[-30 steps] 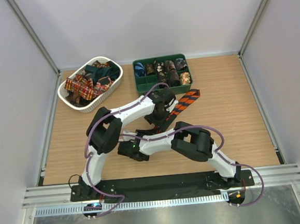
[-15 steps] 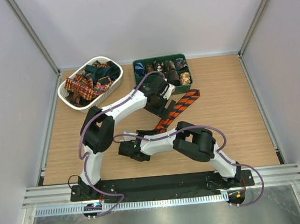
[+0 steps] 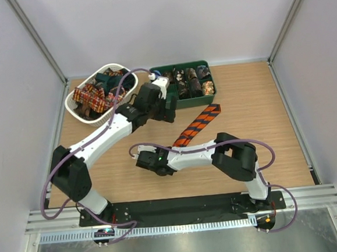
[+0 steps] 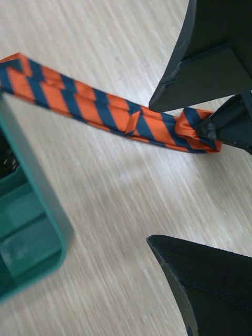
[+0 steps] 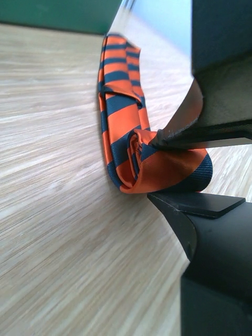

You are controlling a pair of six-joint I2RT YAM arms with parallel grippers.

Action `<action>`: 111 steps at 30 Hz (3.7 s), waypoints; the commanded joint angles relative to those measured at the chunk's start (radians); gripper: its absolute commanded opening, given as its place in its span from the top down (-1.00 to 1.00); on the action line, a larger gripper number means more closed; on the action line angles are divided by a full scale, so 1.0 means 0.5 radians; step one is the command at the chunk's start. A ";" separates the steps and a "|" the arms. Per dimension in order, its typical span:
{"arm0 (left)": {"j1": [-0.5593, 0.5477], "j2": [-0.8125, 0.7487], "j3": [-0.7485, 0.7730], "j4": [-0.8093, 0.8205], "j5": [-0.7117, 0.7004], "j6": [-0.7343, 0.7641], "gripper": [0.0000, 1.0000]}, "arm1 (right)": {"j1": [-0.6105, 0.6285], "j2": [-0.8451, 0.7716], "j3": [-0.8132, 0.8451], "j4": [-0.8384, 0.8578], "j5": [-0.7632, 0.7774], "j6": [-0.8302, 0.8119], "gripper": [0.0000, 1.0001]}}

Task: Roll the ties
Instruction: Roll the tie

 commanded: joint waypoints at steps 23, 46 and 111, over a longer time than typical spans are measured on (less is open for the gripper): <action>0.156 -1.236 -1.246 0.883 -0.780 -0.669 -1.00 | -0.569 -0.487 -0.433 0.608 -1.982 0.146 0.98; 0.107 -1.537 -2.148 1.499 0.055 -0.368 -1.00 | -0.901 -0.165 -0.316 0.673 -2.602 0.294 0.98; -0.203 -0.163 -1.510 1.165 0.352 0.288 0.12 | -1.125 -0.008 -0.212 0.774 -2.918 0.579 0.97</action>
